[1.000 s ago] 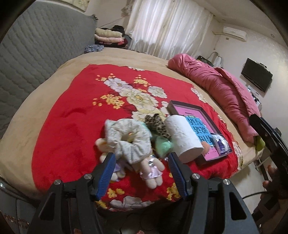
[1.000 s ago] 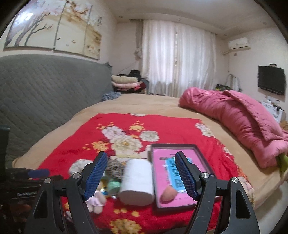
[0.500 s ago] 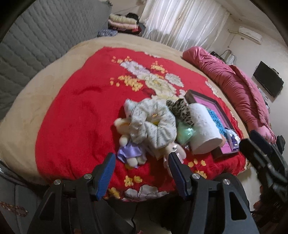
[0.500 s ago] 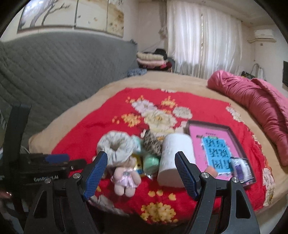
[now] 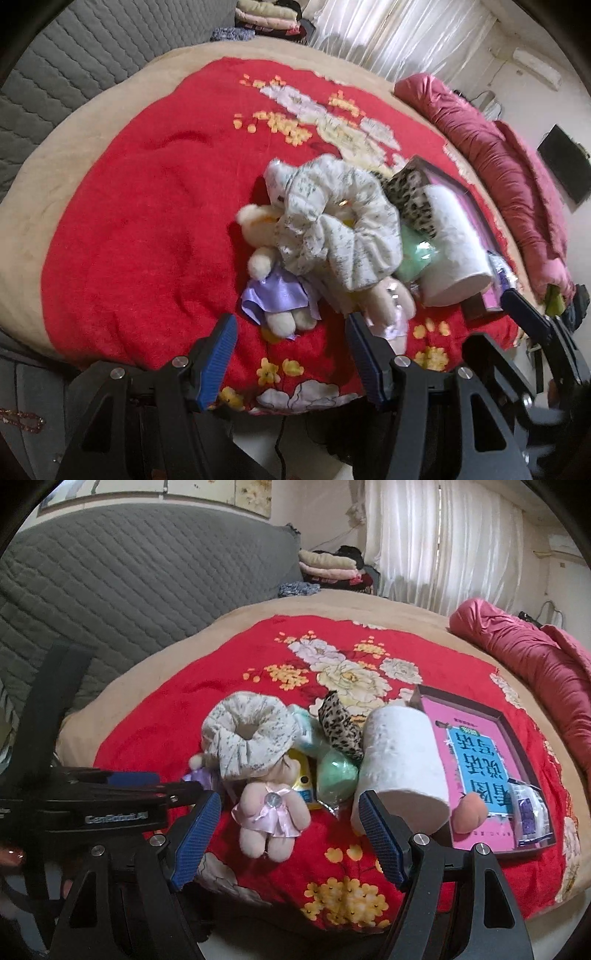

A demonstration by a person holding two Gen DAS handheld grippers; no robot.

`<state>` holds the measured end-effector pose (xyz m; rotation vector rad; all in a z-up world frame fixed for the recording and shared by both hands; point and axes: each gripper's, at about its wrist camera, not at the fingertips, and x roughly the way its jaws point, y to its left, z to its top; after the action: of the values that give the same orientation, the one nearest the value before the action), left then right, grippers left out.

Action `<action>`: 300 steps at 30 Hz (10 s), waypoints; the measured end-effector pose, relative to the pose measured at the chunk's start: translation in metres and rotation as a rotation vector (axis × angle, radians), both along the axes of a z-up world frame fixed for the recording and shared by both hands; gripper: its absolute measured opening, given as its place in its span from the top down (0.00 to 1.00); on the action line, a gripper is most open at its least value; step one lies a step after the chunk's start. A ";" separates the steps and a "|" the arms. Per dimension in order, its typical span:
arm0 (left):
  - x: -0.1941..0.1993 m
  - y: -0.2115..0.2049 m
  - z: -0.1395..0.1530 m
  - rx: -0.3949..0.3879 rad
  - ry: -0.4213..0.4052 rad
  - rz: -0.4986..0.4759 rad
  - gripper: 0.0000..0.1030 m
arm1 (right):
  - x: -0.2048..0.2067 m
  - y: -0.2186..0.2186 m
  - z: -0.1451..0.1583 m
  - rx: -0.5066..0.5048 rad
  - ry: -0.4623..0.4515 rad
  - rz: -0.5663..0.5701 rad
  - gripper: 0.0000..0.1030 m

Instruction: Organize soft objects

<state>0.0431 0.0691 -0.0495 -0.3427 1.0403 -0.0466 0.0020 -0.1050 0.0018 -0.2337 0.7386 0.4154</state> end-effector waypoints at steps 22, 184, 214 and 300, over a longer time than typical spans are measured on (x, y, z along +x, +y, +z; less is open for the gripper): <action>0.045 0.003 -0.040 0.010 0.056 0.030 0.42 | 0.040 0.017 -0.067 -0.070 0.104 0.040 0.24; -0.024 -0.099 0.077 0.243 -0.321 -0.084 0.73 | 0.023 -0.087 0.028 0.262 -0.147 -0.059 0.53; -0.013 -0.162 0.088 0.217 -0.345 -0.199 0.73 | 0.019 -0.153 0.049 0.306 -0.251 -0.260 0.53; 0.100 -0.331 -0.007 0.065 -0.062 -0.548 0.71 | 0.113 -0.278 -0.032 0.137 0.005 -0.615 0.51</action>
<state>0.1432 -0.2616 -0.0570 0.0106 1.0469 -0.5111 0.1153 -0.3835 -0.0304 0.1267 0.7440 -0.1192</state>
